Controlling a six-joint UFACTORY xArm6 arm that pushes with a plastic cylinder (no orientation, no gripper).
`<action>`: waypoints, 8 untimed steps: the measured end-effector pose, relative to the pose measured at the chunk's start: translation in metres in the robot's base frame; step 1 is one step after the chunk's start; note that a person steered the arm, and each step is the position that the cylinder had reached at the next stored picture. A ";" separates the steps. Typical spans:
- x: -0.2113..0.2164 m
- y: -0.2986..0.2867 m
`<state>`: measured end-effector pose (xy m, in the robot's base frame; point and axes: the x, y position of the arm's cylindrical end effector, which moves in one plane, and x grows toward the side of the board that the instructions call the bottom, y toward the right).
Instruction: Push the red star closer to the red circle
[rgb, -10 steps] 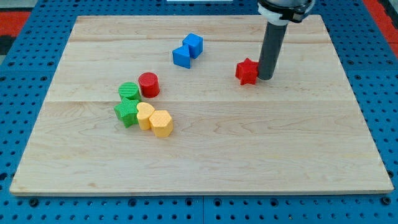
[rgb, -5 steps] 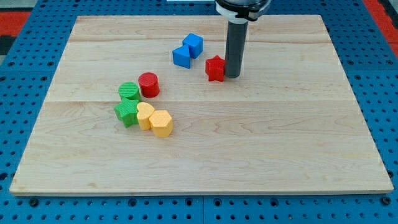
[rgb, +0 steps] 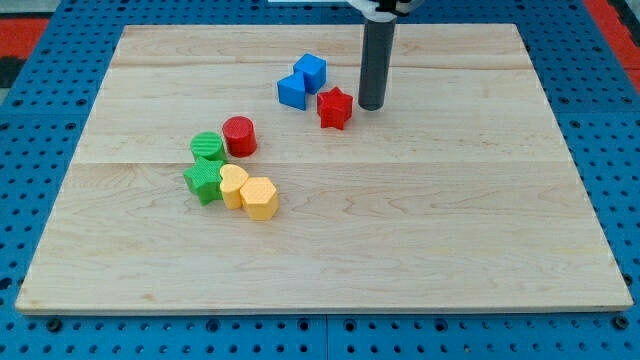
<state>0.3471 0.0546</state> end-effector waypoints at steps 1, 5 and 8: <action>0.000 -0.014; 0.007 -0.057; 0.007 -0.085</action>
<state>0.3543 -0.0307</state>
